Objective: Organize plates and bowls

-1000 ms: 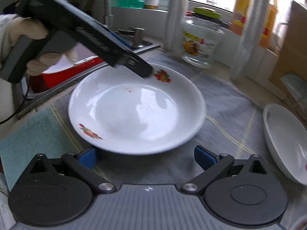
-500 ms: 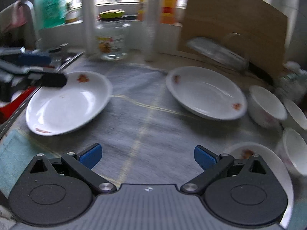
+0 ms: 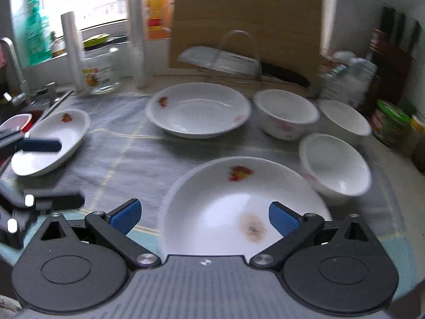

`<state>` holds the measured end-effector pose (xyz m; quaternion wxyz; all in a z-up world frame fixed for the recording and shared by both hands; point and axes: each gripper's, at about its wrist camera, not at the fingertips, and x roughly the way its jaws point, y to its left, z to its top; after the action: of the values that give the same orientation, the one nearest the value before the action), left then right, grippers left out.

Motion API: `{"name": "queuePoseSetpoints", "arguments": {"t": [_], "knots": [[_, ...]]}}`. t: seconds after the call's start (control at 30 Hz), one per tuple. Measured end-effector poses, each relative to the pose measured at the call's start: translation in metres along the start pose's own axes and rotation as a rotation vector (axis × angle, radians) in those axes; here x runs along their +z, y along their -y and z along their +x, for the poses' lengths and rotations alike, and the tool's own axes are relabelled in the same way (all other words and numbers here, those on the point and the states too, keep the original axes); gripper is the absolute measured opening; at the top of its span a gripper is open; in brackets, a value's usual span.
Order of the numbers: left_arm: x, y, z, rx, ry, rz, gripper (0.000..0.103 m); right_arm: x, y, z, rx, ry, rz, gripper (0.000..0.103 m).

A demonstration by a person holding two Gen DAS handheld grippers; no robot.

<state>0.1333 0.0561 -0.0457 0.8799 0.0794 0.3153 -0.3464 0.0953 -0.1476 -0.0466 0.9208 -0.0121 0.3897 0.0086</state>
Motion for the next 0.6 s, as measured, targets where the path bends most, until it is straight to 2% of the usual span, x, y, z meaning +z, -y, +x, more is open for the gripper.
{"name": "queuePoseSetpoints", "arguments": {"t": [0.27,0.6], "knots": [[-0.011,0.041,0.032,-0.088,-0.102,0.059,0.101,-0.013,0.051,0.002,-0.026,-0.024,0.071,0.103],[-0.016,0.069,0.065,-0.112,-0.153,0.097,0.101,-0.022,0.089,0.012,-0.021,-0.068,0.115,0.103]]}}
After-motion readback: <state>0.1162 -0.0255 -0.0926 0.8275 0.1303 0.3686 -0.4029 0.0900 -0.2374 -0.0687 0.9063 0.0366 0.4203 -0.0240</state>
